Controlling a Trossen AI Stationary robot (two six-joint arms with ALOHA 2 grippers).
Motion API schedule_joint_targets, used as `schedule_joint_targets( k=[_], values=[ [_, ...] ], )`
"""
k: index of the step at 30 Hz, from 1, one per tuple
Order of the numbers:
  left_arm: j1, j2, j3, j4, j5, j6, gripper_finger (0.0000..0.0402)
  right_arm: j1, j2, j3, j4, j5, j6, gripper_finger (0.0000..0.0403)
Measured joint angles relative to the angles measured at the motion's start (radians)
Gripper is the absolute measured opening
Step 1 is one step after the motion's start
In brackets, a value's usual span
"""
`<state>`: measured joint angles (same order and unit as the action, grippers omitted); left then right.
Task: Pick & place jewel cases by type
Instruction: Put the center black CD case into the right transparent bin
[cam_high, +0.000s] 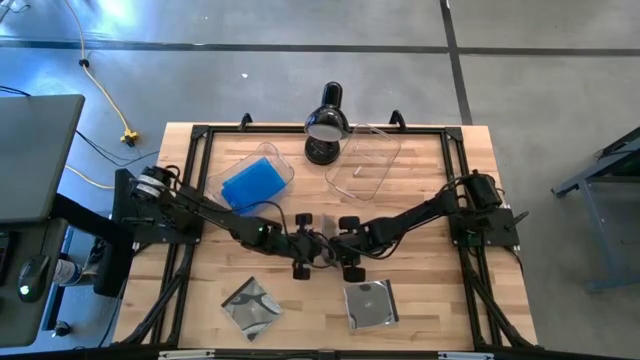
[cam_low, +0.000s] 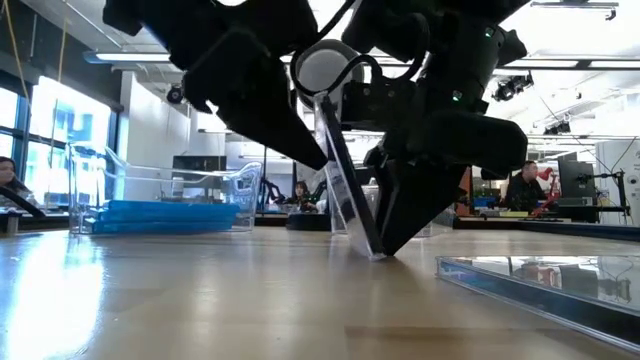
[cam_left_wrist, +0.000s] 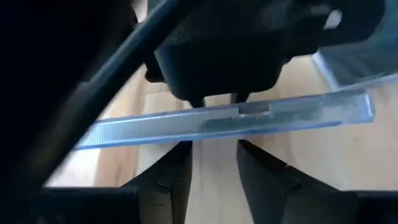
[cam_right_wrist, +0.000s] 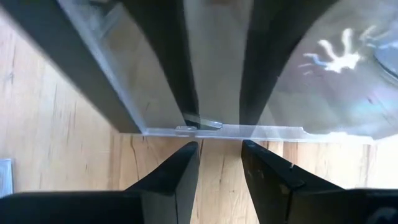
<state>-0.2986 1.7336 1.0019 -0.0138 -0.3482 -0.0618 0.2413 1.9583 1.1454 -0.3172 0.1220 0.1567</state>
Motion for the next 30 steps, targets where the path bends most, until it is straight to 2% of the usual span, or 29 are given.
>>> schedule_joint_targets(
  k=[3, 7, 10, 13, 19, 30],
  values=[
    [-0.002, -0.007, 0.0, -0.01, -0.077, 0.036, 0.0155, 0.0, 0.0, 0.0, 0.0, -0.005, -0.008, 0.0124],
    [-0.009, -0.018, 0.0, -0.021, -0.141, 0.079, 0.0198, 0.0, 0.0, 0.0, -0.003, -0.007, -0.007, 0.0124],
    [-0.023, -0.018, 0.0, -0.034, -0.175, 0.116, 0.0216, 0.0, 0.0, 0.0, -0.004, -0.008, -0.008, 0.0124],
    [-0.037, -0.018, 0.0, -0.041, -0.209, 0.121, 0.022, 0.0, 0.0, 0.0, -0.005, -0.009, -0.008, 0.0124],
    [-0.077, -0.018, 0.0, -0.041, -0.349, 0.189, 0.022, 0.001, 0.0, 0.0, -0.005, -0.01, -0.008, 0.0124],
    [-0.103, -0.018, -0.001, -0.033, -0.425, 0.234, 0.0221, 0.001, -0.001, -0.001, -0.006, -0.012, -0.006, 0.0124]
  ],
)
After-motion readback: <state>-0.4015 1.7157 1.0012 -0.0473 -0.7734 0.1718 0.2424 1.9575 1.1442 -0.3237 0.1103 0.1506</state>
